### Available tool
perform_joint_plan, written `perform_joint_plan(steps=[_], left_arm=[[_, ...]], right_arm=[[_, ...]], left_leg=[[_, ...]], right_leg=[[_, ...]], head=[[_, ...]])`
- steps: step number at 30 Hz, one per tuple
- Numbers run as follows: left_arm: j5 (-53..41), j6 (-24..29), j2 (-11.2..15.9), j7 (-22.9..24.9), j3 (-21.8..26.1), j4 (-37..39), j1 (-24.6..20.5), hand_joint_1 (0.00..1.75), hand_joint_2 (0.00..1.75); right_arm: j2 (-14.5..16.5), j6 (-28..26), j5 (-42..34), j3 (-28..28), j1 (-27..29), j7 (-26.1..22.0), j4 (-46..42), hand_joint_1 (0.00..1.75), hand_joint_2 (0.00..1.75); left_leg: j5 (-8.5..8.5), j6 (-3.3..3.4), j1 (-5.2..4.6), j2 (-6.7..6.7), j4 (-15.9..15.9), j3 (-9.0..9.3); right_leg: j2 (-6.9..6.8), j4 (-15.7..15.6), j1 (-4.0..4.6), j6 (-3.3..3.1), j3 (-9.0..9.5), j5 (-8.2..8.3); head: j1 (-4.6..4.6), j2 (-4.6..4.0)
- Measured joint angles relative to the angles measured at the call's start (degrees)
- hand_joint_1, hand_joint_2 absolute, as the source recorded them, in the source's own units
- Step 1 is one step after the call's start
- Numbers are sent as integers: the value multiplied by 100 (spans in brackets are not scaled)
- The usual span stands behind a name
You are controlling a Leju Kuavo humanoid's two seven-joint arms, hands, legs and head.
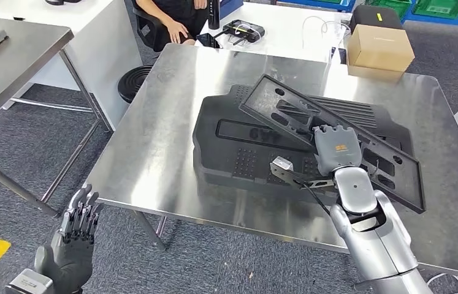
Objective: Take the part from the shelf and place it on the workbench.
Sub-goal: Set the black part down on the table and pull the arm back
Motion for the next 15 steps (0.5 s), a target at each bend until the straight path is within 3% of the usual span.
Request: perform_joint_plan(steps=[3,5,8,9,10,11,13,15], left_arm=[[0,0,12,-1,-21,2,18,0,0],[0,0,13,-4,-48,0,12,0,0],[5,3,13,-2,-69,-1,6,0,0],[9,7,14,11,-73,-1,1,0,0],[17,12,15,30,-79,-1,-7,0,0],[27,21,18,54,-88,-1,-18,0,0],[55,45,24,90,-117,-1,-49,0,0],[75,68,33,107,-142,-1,-78,0,0]], right_arm=[[-2,-2,0,5,11,1,13,175,175],[-5,-4,1,7,-3,1,14,175,175],[-14,13,4,7,-20,7,29,175,175],[-14,35,7,8,-15,13,42,175,175],[-14,61,12,9,-11,20,58,175,175],[-16,84,17,8,-13,28,77,175,175],[-25,100,22,1,-37,36,128,175,175],[-38,100,21,-4,-85,37,204,175,175]], left_leg=[[-39,101,1,4,-45,45],[-66,162,24,4,-63,90],[-133,226,26,-4,-65,123],[-159,230,26,-9,-65,141],[-190,228,26,-15,-64,176],[-224,220,27,-22,-65,224],[-306,186,24,-33,-69,338],[-370,135,1,-42,-74,391]], right_leg=[[-1,27,9,86,-24,-72],[-7,321,1,117,-170,-204],[-11,1468,-14,110,-891,-528],[-11,1733,-18,131,-1105,-553],[-12,1772,-26,178,-1209,-472],[-14,1596,-35,240,-1196,-306],[-46,751,-50,347,-892,168],[-70,154,-26,303,-634,402]], head=[[7,0],[28,0],[54,0],[54,0],[55,0],[54,0],[57,0],[55,0]])
